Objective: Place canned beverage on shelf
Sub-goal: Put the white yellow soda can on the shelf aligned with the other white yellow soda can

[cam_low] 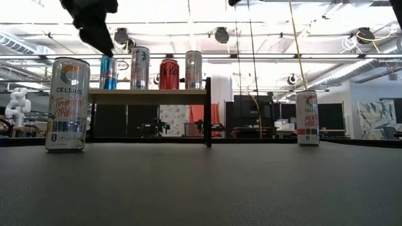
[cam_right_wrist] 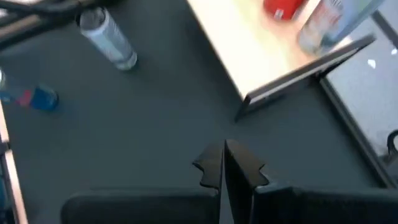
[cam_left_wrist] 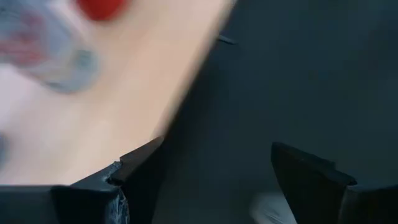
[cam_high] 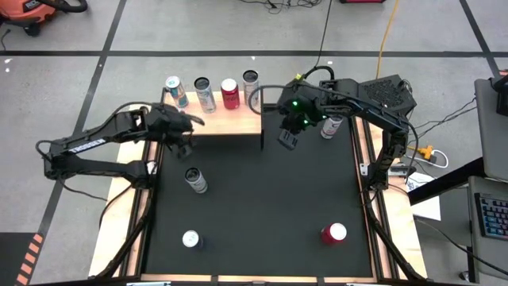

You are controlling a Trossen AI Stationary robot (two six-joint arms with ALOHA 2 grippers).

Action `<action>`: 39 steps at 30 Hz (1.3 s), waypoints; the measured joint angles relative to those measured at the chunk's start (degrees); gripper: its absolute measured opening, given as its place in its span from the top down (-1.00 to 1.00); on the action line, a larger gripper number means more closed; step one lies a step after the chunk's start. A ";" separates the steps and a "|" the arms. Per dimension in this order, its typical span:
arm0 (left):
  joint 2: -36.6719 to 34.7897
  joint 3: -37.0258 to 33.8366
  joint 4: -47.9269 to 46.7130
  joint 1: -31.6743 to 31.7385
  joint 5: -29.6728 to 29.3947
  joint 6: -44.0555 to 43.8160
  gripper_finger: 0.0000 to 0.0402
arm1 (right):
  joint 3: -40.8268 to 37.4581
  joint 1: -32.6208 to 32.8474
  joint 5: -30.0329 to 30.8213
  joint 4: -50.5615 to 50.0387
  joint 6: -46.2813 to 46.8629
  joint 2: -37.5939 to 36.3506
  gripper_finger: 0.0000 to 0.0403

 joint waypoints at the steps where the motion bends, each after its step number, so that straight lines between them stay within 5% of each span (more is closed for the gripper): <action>1: -0.61 0.00 -0.63 -0.60 1.96 -0.74 -0.45 | 0.00 0.51 -0.01 -0.91 0.22 0.00 1.00; 8: -2.99 0.00 -0.76 -3.38 9.86 -8.47 -0.45 | 0.00 4.38 0.09 -0.85 0.61 0.00 1.00; 17: -2.51 0.00 -4.21 -6.09 9.75 -8.57 -0.47 | 0.00 6.00 0.66 -1.19 3.18 0.00 1.00; 24: -2.42 0.00 -4.30 -9.10 10.51 -8.93 -0.56 | 0.00 5.96 8.08 -1.23 3.38 0.00 1.00; 39: -2.40 0.00 -3.25 -11.24 12.70 -8.94 -0.58 | 0.00 6.11 7.93 -1.65 4.86 0.00 0.90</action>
